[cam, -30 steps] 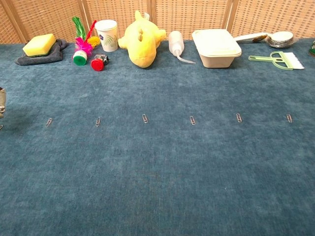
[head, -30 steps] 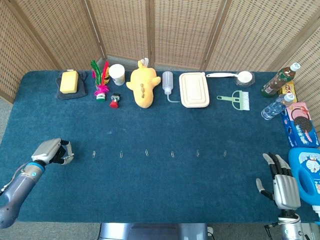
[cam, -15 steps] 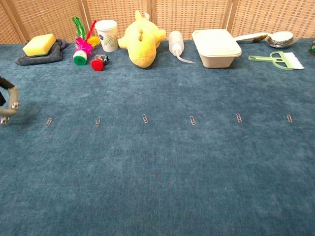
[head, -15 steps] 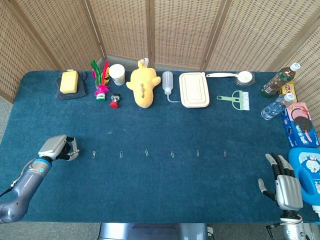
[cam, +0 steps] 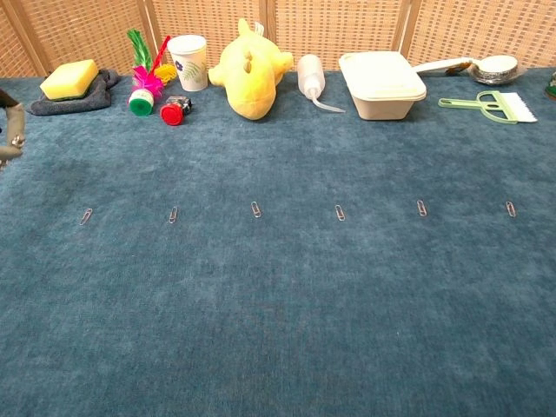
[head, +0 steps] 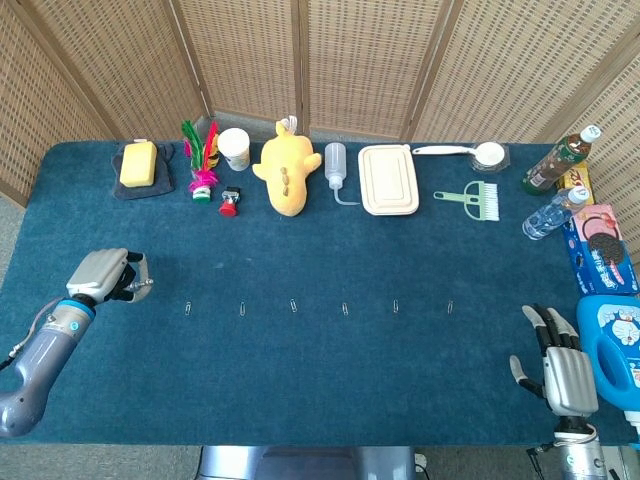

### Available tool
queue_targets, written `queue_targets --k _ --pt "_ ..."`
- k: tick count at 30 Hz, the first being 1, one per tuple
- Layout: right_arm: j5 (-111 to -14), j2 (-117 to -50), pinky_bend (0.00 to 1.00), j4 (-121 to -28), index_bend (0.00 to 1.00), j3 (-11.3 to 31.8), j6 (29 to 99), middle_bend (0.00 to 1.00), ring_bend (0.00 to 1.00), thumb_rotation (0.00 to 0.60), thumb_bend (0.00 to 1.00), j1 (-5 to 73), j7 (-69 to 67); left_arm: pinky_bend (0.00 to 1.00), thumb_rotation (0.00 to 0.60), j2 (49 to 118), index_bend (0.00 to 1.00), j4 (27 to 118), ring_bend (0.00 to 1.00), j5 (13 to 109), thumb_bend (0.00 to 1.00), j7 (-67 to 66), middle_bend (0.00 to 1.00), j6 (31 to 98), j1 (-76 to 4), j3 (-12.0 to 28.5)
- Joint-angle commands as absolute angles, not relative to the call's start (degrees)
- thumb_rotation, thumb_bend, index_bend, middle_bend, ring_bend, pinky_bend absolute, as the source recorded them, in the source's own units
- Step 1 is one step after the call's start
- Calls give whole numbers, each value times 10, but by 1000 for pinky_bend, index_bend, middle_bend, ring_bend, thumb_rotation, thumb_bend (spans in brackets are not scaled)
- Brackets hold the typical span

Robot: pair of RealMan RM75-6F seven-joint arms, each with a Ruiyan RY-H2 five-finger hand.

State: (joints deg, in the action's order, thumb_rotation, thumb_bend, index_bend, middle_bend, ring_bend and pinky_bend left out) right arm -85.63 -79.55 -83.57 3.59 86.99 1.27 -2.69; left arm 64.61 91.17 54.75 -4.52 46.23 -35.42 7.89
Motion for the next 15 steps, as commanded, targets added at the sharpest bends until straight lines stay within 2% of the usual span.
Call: queue_targets --k 1,15 --pt "-856 -797 141 -836 116 36 871 134 80 600 392 12 -27 862 600 649 617 894 813 530 605 -84 913 466 -375 83" --pt "-855 -790 141 -840 116 35 883 134 80 600 392 4 -28 862 600 753 617 771 812 419 605 -232 912 454 -470 87"
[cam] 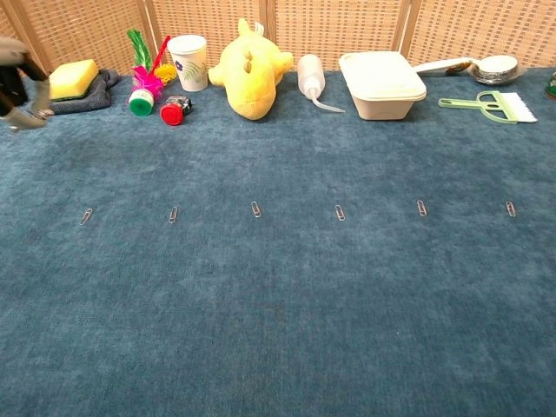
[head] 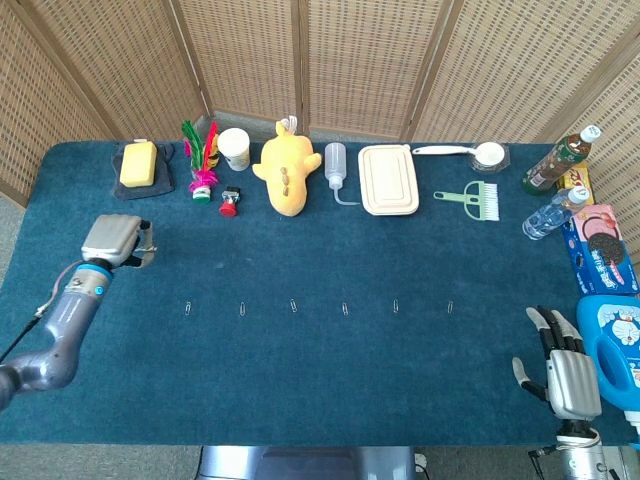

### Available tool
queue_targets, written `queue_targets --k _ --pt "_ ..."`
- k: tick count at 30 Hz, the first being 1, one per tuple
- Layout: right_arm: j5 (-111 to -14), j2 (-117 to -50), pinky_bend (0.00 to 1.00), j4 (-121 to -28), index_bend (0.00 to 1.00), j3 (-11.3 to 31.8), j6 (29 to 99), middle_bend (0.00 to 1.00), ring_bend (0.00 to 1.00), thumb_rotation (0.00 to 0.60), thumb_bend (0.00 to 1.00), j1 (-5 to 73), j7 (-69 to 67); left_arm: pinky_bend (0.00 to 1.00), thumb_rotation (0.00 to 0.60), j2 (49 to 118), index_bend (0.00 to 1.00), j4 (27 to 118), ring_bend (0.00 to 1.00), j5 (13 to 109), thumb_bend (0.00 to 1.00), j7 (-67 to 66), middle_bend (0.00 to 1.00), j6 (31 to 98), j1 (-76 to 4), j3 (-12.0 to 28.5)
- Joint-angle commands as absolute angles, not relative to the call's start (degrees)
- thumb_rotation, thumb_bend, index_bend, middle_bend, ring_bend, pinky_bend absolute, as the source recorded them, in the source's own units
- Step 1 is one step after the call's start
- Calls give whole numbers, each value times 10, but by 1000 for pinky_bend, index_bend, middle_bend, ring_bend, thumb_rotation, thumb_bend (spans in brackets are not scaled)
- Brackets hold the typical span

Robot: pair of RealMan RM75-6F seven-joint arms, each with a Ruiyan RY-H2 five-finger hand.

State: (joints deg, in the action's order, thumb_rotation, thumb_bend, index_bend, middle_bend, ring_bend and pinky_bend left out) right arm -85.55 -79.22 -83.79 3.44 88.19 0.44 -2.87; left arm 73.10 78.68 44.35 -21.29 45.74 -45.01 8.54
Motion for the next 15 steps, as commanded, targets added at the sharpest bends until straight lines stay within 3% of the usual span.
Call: queue_targets --k 1,6,8,11,15 --pt "-855 -789 141 -841 116 36 884 134 80 600 392 4 -28 862 600 758 617 767 812 414 605 -236 911 454 -473 88" --pt "-857 -786 140 -843 115 37 885 134 80 600 392 4 -28 862 600 776 608 752 802 406 604 -251 896 456 -484 87" --pt "-857 -786 141 -844 115 37 885 135 80 600 391 4 -27 862 600 778 548 750 761 408 599 -257 843 458 -486 83" --pt "-854 -784 140 -845 114 37 883 154 80 600 391 4 -27 810 555 779 363 752 608 416 570 -262 663 461 -487 79" --pt "-854 -786 141 -846 114 37 879 158 80 600 391 6 -24 589 440 768 167 771 358 436 500 -259 398 467 -481 71"
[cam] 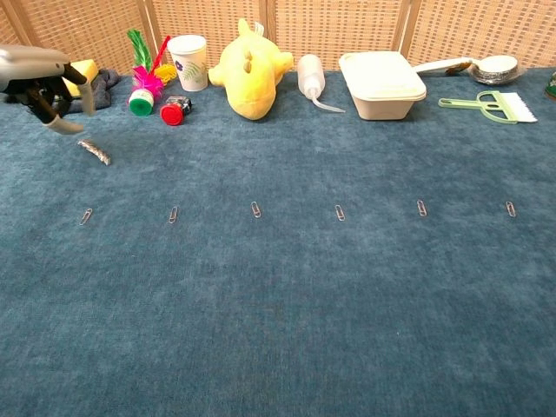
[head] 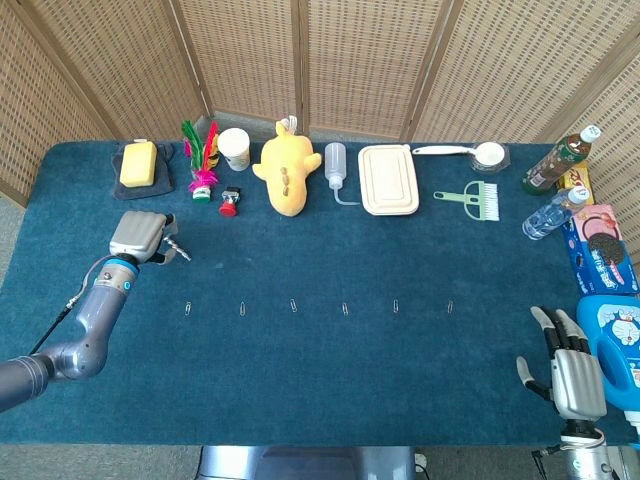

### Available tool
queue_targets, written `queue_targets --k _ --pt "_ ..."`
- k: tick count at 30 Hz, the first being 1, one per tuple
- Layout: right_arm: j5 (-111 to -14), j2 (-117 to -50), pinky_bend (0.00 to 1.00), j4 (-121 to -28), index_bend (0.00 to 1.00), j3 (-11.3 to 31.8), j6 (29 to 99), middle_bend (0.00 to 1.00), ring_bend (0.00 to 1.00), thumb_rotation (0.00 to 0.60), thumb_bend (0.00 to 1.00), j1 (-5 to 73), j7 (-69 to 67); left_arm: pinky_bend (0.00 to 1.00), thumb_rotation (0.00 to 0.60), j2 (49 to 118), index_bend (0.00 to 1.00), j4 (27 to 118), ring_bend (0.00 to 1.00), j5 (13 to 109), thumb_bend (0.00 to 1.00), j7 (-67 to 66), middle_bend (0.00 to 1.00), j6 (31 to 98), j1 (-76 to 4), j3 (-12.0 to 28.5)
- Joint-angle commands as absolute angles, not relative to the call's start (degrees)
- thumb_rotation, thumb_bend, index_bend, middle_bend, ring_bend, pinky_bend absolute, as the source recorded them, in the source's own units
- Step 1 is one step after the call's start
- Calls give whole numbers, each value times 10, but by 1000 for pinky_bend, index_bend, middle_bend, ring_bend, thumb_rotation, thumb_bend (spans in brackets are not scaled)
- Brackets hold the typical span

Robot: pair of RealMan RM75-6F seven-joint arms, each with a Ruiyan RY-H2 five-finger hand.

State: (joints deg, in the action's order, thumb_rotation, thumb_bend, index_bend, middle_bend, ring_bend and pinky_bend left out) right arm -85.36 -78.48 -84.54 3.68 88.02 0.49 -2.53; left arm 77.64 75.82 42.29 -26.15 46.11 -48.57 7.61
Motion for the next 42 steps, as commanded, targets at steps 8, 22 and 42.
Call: queue_targets --k 8,22,42 --pt "-863 -767 140 -863 114 42 880 157 80 600 392 14 1 509 412 697 102 878 285 494 490 -229 314 531 -429 53" --pt "-888 -753 129 -899 106 45 869 124 42 600 392 39 57 423 429 580 130 1027 281 657 490 -156 303 720 -261 -27" --pt "-877 -755 128 -933 52 32 859 103 38 600 392 37 91 405 475 588 145 1002 287 864 489 -95 298 995 -25 -100"
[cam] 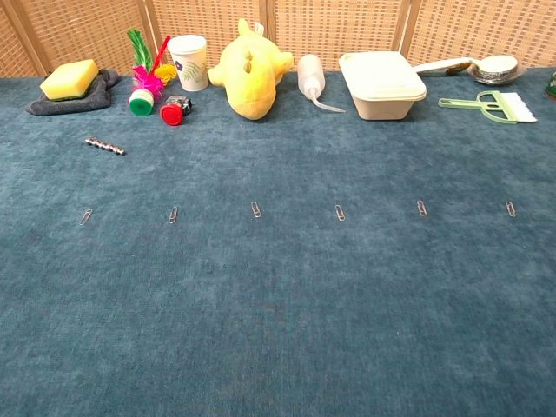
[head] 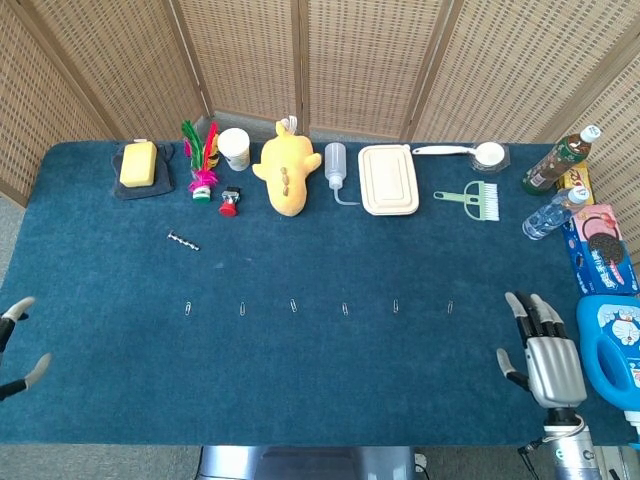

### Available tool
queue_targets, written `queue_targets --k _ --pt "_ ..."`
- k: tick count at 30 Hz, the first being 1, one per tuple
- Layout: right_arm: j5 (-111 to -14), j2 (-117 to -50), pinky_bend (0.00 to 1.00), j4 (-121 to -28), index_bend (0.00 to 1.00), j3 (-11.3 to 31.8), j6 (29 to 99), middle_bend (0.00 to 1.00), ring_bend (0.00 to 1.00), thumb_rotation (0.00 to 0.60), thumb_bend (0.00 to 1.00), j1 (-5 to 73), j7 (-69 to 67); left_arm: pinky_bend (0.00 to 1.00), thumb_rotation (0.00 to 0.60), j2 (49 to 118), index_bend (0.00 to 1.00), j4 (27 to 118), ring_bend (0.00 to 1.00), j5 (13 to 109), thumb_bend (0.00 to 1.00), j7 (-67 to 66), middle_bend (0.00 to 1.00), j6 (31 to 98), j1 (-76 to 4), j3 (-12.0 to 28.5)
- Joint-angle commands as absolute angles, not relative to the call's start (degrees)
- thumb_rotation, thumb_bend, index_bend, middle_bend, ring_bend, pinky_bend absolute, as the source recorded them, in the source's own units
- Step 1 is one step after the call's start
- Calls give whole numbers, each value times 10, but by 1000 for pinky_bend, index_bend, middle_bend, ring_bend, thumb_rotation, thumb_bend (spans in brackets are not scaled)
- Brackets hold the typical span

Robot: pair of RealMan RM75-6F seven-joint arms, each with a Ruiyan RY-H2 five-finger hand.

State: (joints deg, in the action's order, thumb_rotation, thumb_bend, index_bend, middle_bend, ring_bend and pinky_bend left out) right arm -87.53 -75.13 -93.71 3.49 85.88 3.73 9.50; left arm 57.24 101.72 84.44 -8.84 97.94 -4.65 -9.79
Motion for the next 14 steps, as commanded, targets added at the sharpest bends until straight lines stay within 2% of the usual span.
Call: queue_targets --k 1,14 --pt "-878 -755 129 -931 52 32 860 103 38 600 392 37 90 405 475 590 145 1000 287 867 490 -97 298 995 -22 -98" --pt "-881 -770 129 -908 58 29 861 103 38 600 392 38 66 404 476 600 157 1012 285 873 489 -109 298 968 -10 -73"
